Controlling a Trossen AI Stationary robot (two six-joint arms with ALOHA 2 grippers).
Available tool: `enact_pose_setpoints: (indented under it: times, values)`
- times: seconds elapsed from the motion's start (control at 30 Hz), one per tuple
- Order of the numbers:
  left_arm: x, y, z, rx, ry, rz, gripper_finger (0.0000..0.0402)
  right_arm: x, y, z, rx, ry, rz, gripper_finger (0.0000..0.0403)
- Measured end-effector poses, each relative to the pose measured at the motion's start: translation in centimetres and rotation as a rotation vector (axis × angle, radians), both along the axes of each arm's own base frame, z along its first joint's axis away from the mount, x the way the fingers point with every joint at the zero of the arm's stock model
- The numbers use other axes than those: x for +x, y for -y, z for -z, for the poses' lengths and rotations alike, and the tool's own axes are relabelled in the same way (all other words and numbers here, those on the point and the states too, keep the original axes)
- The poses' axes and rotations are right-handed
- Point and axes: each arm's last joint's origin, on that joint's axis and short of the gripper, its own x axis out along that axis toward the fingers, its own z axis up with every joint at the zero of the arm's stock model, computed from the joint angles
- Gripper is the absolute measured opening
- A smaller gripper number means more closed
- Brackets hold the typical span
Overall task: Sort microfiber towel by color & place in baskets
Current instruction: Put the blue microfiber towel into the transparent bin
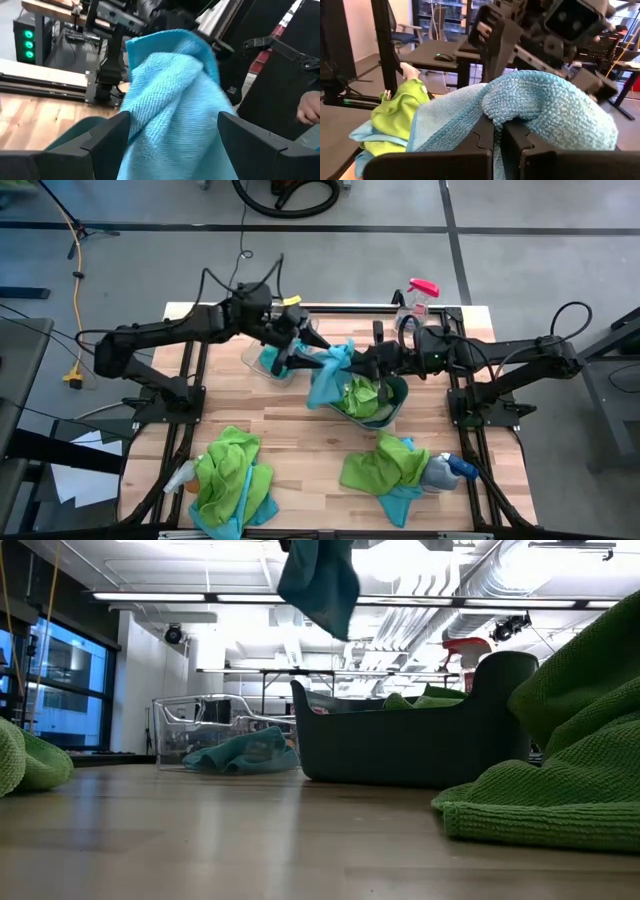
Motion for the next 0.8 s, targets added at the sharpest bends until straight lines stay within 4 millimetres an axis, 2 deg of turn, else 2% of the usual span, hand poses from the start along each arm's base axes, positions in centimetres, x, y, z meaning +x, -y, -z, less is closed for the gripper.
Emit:
enact_pose_setpoints:
  times: [0.23, 0.43, 0.8]
  values:
    - [0.6, -0.1, 0.2, -0.003, 0.020, 0.005, 0.0289, 0.0, -0.3, -0.2, 0.007, 0.023, -0.082, 0.0000]
    - [0.4, 0.6, -0.3, -0.113, 0.035, 0.224, 0.0289, 0.0, -0.2, -0.3, -0.008, 0.035, -0.085, 0.0000]
    - [0.6, 0.9, -0.3, -0.107, 0.033, 0.157, 0.0289, 0.0, 0.2, -1.4, -0.090, 0.151, -0.074, 0.0000]
